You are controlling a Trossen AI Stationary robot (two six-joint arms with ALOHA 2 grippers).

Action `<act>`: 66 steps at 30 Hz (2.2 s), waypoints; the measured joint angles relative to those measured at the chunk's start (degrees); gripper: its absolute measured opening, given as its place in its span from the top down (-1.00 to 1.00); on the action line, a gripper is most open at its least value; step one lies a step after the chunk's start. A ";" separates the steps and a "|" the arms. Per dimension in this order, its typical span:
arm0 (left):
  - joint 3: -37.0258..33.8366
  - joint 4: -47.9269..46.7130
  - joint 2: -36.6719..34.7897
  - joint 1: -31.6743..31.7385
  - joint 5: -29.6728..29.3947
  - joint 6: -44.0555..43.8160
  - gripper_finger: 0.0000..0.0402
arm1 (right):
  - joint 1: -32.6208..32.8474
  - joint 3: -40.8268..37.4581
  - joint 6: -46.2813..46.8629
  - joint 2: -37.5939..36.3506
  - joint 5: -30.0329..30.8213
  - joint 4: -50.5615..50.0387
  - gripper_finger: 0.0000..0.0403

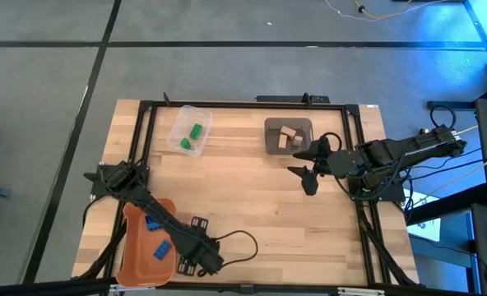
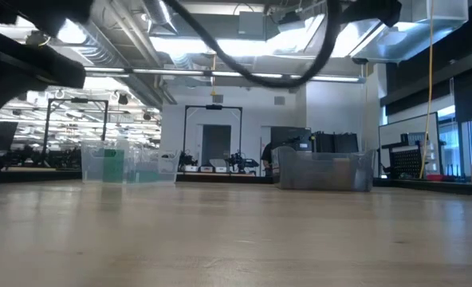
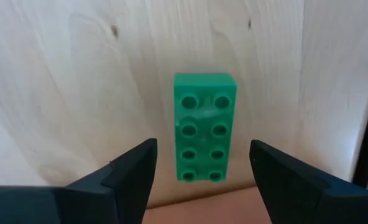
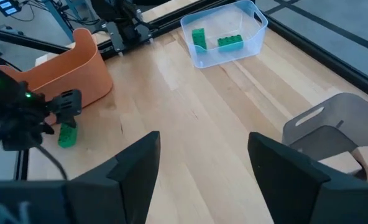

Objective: Sort & place blocks by color
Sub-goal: Put the green game piece into the transparent bin

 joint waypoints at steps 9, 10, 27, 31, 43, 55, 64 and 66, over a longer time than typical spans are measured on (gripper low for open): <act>-3.22 4.42 -0.02 -0.98 -3.50 -1.20 -0.25 | 0.00 0.00 0.34 0.00 1.46 -0.69 -0.21; -3.63 5.01 -0.02 -0.98 -3.50 -1.44 -0.25 | 0.00 0.00 0.33 0.00 1.51 -0.69 -0.21; -7.24 9.53 -0.71 2.55 -6.86 -2.25 0.38 | 0.00 0.00 0.13 0.00 3.01 -0.82 -0.21; -7.54 10.06 -2.87 6.92 -9.56 -1.19 0.38 | 0.00 0.00 -0.05 0.00 2.92 -1.71 -0.21; -8.15 17.56 -33.50 29.48 -20.36 14.38 0.38 | -0.34 0.00 -3.49 -0.02 2.42 -6.71 -0.21; -34.04 66.40 -54.78 54.70 3.73 16.85 0.38 | -4.93 -5.57 -1.12 -0.07 -2.49 12.10 -0.21; -47.17 91.57 -54.25 53.23 5.79 7.41 0.38 | -10.51 -19.35 -4.20 0.02 -5.29 54.42 -0.21; -47.21 91.80 -54.27 52.87 5.57 6.99 0.38 | -11.69 -21.62 -3.55 0.04 -7.97 59.87 -0.21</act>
